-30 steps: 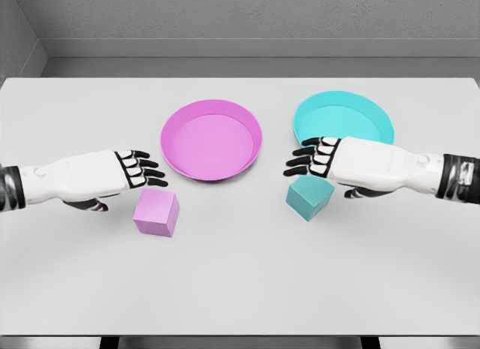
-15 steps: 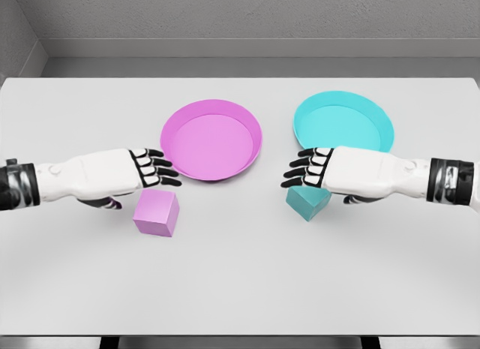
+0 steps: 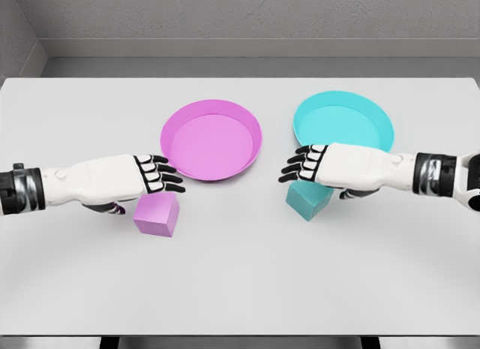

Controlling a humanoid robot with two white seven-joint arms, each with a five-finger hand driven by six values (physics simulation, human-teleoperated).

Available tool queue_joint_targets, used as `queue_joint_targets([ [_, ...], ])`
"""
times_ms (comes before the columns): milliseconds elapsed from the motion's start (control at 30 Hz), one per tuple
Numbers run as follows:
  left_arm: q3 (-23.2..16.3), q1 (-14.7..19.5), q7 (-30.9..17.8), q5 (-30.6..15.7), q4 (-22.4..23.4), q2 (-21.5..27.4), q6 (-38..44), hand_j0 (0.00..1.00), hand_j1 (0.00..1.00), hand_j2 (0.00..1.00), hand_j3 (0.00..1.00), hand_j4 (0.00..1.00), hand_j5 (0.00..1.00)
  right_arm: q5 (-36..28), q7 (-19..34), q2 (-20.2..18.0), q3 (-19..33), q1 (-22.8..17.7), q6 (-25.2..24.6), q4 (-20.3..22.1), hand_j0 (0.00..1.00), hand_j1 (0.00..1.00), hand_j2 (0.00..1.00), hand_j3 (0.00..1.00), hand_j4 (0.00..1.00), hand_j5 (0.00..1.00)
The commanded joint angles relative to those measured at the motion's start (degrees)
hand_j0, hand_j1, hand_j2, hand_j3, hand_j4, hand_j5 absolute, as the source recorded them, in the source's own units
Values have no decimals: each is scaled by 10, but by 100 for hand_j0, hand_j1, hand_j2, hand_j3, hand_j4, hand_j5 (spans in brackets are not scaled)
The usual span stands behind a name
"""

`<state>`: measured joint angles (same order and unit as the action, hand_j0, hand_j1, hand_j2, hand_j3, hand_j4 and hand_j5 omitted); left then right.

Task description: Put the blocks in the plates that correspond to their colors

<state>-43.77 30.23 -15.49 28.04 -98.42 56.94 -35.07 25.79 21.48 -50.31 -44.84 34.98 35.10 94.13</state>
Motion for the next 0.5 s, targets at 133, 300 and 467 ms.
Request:
queue_joint_targets([
  [133,-1,0,-2,2,-4,3,1,100,100,100,100,100,100,1,1,11,-11,3,-1,-18,100,100,100,100,100,100],
  [300,-3,-1,-2,4,-9,8,1,100,100,100,100,100,100,2,1,14,-33,15,-1,-23,100,100,100,100,100,100],
  [467,-4,-1,-2,8,-11,8,1,100,100,100,100,100,100,4,1,18,-39,15,-1,-25,100,100,100,100,100,100],
])
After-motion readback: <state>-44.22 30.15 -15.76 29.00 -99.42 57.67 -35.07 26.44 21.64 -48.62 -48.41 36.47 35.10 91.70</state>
